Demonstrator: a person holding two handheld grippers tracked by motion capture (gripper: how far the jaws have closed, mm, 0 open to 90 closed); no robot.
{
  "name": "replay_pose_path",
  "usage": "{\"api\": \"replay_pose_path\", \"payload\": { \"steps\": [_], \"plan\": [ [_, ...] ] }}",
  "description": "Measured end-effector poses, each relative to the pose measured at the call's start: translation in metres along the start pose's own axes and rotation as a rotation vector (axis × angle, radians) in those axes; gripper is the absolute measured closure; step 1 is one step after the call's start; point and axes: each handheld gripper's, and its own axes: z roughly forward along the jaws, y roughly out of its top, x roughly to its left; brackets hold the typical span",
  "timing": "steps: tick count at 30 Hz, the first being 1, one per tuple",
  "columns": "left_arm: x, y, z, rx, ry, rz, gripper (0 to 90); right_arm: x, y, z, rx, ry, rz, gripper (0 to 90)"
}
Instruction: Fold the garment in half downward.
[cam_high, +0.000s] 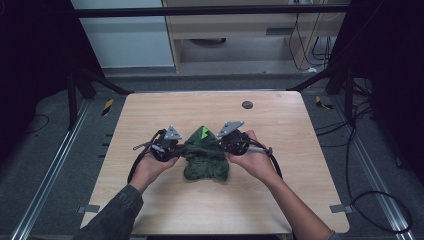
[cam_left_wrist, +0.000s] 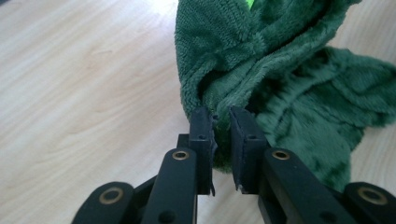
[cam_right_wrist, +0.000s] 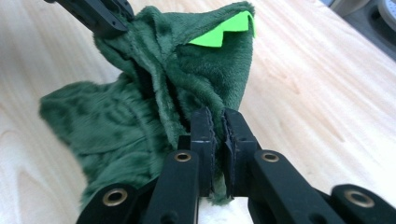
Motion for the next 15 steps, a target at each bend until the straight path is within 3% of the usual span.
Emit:
{"api": "replay_pose_path", "payload": {
  "steps": [4,15],
  "plan": [
    [-0.008,-0.007,0.002,-0.002,-0.004,0.012,79.1,0.012,-0.012,-0.001,-0.002,0.014,-0.007,83.4],
    [-0.025,-0.023,0.003,-0.010,0.002,0.042,78.0,0.026,-0.030,-0.004,-0.010,0.037,-0.007,82.0]
  ]
}}
